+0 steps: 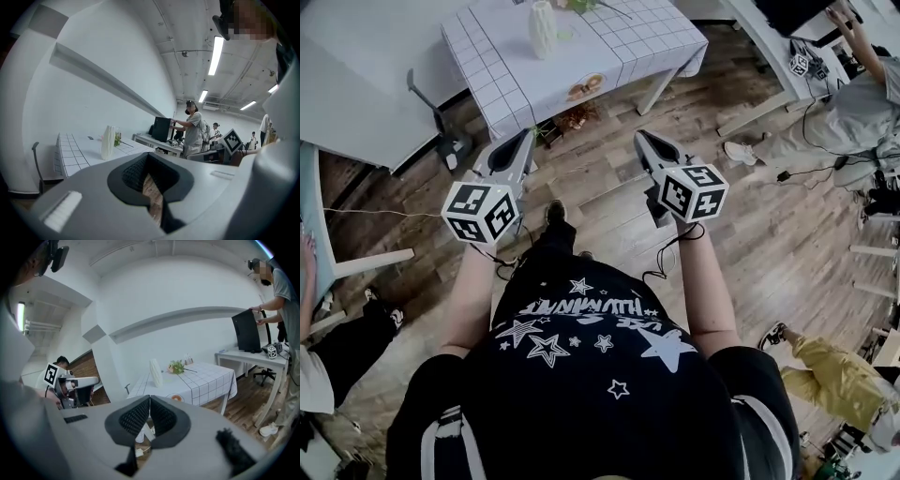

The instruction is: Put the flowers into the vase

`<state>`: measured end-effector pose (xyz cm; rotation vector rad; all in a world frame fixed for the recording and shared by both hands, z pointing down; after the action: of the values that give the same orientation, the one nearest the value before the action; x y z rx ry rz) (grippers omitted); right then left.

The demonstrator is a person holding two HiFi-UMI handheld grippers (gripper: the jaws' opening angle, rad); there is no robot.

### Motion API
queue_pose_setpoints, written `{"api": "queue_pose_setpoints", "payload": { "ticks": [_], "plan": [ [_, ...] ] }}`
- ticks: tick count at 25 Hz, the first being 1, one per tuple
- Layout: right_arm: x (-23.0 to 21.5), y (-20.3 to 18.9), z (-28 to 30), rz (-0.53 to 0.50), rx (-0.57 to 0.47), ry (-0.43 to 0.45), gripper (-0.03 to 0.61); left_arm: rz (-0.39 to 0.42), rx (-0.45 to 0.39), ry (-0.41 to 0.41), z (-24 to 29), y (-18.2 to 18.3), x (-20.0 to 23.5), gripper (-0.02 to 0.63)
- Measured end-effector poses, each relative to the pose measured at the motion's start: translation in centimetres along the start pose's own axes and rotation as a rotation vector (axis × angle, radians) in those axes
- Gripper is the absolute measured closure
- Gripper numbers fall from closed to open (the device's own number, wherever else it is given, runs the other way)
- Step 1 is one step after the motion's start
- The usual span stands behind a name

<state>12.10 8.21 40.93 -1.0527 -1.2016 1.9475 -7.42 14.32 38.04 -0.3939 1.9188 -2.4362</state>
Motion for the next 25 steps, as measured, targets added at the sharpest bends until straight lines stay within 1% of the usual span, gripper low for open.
{"api": "queue_pose_setpoints", "payload": {
  "ticks": [4, 11, 15, 25],
  "plan": [
    [-2.0, 0.8, 2.1, 0.022, -0.003, -0.018, 0.566, 0.000, 0.008, -0.023, 2.8, 0.5, 1.1, 0.604],
    [-5.2, 3.2, 7.0, 0.027, 0.004, -0.024, 0.566, -0.007, 0.021, -0.021, 7.5, 2.0, 5.1, 0.604],
    [-7.2, 4.6, 9.4, 0.033, 0.008, -0.042, 0.566, -0.017, 0.024, -0.031, 10.4, 2.8, 7.0, 0.604],
    [-10.2, 7.4, 13.5, 0.013, 0.037, -0.078, 0.566, -0.033, 0.022, -0.052, 15.1, 4.4, 10.9, 0.604]
  ]
}}
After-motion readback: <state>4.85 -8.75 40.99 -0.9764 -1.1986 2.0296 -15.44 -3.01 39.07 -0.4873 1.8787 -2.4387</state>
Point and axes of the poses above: the fingertips, and each gripper's own axes: z forward along the fingers, x to its left, y out of its top, the point moved 1 cm from there along -z, backward along the fingers, and after that the axes turned 11 degrees about y, right-handed, at the moved point
